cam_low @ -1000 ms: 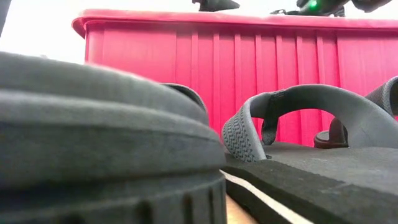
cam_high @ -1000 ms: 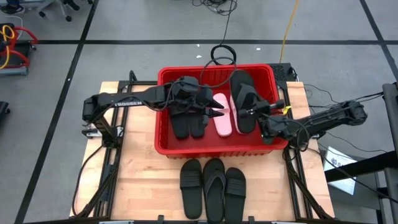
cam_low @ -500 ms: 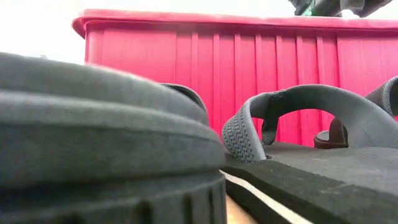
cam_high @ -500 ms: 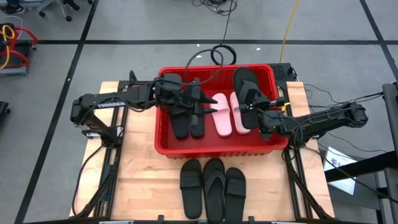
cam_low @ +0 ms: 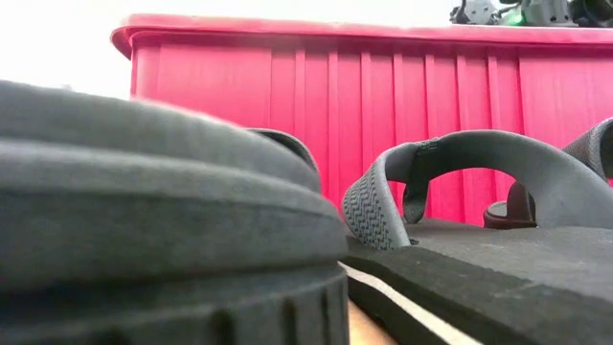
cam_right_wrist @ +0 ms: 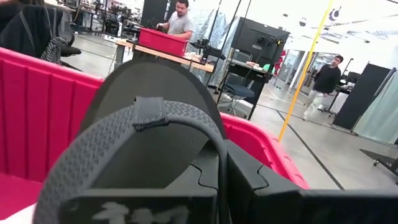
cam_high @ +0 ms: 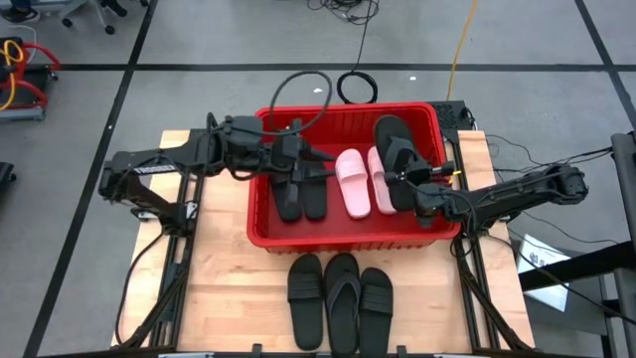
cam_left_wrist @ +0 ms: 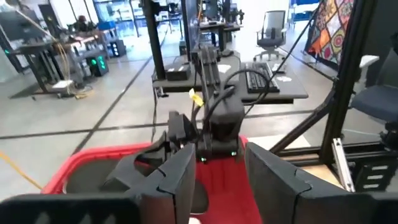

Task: Pick and place slides into bin
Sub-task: Put the black slipper into the red bin

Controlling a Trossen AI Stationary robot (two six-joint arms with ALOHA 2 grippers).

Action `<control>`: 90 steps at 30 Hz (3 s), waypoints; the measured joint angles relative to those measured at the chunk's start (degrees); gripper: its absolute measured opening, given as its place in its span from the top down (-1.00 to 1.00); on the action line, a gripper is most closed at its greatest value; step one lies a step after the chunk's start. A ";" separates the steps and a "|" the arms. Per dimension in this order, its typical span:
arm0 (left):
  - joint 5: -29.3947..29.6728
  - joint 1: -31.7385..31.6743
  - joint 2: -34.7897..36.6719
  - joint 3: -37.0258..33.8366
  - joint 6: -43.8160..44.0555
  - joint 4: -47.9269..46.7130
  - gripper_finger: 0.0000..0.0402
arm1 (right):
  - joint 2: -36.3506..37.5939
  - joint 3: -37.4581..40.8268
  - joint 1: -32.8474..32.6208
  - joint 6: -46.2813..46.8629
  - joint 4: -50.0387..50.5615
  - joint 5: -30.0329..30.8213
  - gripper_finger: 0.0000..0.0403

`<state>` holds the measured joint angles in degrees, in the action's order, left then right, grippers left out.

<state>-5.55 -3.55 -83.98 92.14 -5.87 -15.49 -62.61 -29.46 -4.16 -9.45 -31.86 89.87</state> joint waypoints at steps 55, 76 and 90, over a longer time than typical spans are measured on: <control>1.71 0.22 -0.27 -0.04 1.28 -1.82 0.29 | 8.54 -17.25 10.90 -20.19 -13.40 -69.14 1.00; 2.85 0.22 1.15 -0.02 -1.32 -1.66 0.29 | 3.69 -36.52 15.99 22.98 49.90 -32.95 1.00; 2.92 0.22 2.26 0.00 -1.18 -2.02 0.29 | -1.09 -29.31 16.97 51.84 70.79 -36.86 1.00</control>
<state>-2.63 -3.33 -81.71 92.14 -7.05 -17.51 -63.70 -58.76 12.81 42.39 38.93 53.00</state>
